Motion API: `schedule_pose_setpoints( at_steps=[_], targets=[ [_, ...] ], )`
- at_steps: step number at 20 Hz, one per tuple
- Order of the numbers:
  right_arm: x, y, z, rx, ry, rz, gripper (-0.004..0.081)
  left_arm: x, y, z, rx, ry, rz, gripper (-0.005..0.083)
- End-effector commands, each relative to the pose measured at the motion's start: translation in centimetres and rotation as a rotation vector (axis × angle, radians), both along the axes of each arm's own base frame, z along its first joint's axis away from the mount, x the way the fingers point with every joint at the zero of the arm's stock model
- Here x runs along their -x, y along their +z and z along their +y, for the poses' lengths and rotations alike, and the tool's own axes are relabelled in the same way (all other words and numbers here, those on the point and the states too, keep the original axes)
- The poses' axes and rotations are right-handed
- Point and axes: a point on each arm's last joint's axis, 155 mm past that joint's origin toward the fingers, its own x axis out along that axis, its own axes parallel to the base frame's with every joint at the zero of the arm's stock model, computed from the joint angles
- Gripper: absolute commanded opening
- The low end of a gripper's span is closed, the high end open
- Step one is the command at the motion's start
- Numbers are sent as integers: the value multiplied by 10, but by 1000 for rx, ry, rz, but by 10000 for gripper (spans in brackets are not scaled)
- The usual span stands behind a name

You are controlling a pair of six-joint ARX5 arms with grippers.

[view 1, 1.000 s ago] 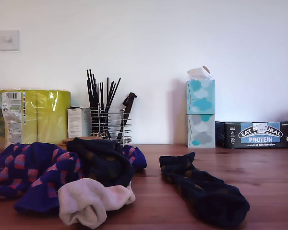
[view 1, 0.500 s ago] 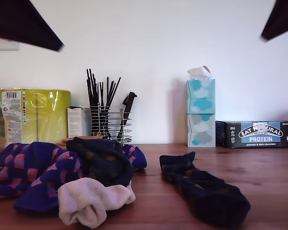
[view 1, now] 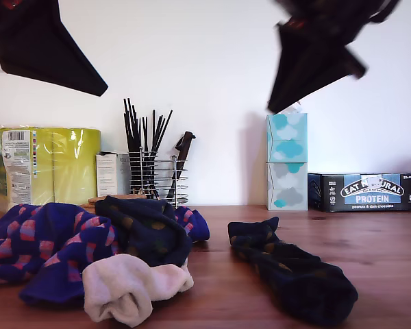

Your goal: Pair up the socks based on colour and pattern, by placing each sock on top of its pair

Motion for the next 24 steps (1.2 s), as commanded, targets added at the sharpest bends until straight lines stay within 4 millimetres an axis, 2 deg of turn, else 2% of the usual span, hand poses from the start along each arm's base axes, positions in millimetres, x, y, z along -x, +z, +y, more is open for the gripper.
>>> schedule_pose_setpoints(
  at_steps=[1,4,6,10,15,20,24],
  targets=[
    [-6,-5,16,-1,8,26,33,-3,0,8,-11,24,-2,-19],
    [-15,-8,42,4,46,38,295,-7,4,28,-32,98,-18,-19],
    [-20,-12,58,8,66,52,366,-2,13,39,-28,129,-36,-19],
    [-20,-30,91,50,145,90,573,13,22,49,-24,143,-47,-19],
    [-10,-66,125,151,269,94,601,23,22,52,-29,144,-34,-19],
    [-23,-97,129,240,285,40,601,24,21,53,-32,143,-27,-19],
    [-40,-113,132,280,313,-32,600,25,20,53,-34,143,-20,-19]
  ],
)
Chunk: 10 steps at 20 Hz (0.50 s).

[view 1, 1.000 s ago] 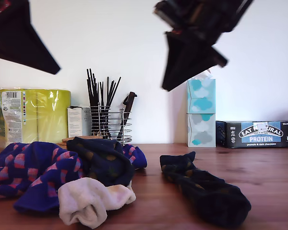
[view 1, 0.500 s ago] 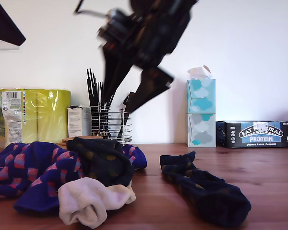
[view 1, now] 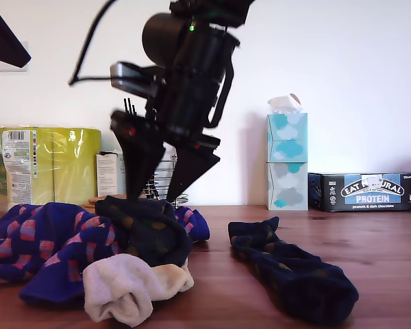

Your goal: Pair up the socks based on colour and pattern, by placing each sock on top of its pair

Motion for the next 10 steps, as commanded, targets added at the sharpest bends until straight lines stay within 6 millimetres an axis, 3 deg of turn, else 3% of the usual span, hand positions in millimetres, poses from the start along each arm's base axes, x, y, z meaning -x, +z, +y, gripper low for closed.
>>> schedule_pose_setpoints(
  at_steps=[1,4,8,10],
  targets=[
    [-3,-18,5,16,16,8,600,1,1,1,-1,-3,-6,-19],
    [-6,-23,5,17,40,-2,555,3,-1,1,-5,-3,5,-19],
    [-2,-22,9,0,51,18,232,5,-3,2,-8,-3,15,-19],
    [4,-24,9,10,61,34,166,5,-3,2,-10,-3,19,-19]
  ],
)
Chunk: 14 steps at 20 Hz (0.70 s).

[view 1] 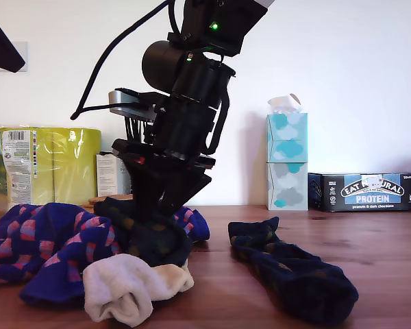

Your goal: Pair up the socks based on colour and pattern, by placing each sock on top of its pair

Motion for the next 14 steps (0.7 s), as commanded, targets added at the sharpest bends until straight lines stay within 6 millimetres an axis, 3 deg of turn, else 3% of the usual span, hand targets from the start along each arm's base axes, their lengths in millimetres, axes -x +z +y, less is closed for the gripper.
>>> schedule_pose_setpoints(
  at_steps=[1,3,7,14],
  targets=[
    [6,-1,5,4,29,8,130,1,2,1,1,-3,-11,-19],
    [8,-1,5,5,47,12,-19,1,1,1,0,-3,-8,-19],
    [6,11,-3,22,-68,60,-13,1,1,1,0,-3,-9,-19],
    [5,72,-50,41,-236,144,-13,1,1,1,0,-3,-9,-19]
  ],
)
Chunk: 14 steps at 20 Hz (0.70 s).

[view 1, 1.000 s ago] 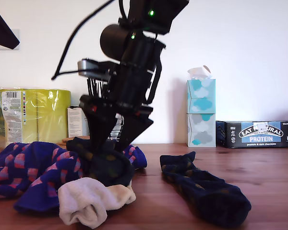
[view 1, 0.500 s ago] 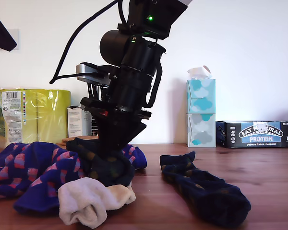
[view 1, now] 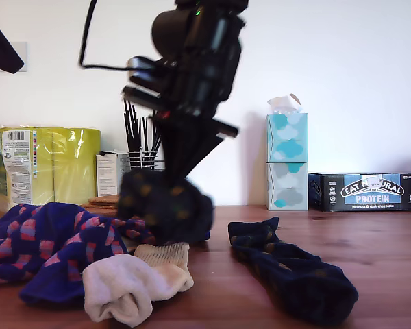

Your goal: Pair up the socks based on colour and pattern, by placing each sock on top of its pair

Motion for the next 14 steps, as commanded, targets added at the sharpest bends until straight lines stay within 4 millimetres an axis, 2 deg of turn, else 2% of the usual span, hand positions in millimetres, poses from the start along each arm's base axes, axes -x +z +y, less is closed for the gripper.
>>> schedule_pose_setpoints(
  at_steps=[1,4,8,11,14],
  targets=[
    [-3,26,-18,-12,-67,4,-13,-1,2,0,2,-3,-15,-19],
    [-10,36,-53,-10,-175,58,-13,-4,6,-1,8,-3,-34,-19],
    [-33,42,-83,-31,-297,52,-13,-4,7,-1,10,-3,-40,-19],
    [-48,45,-94,-62,-376,46,-13,-5,6,-1,10,-3,-39,-19],
    [-68,63,-95,-128,-426,-17,-13,-6,4,-2,6,-3,-28,-19]
  ],
)
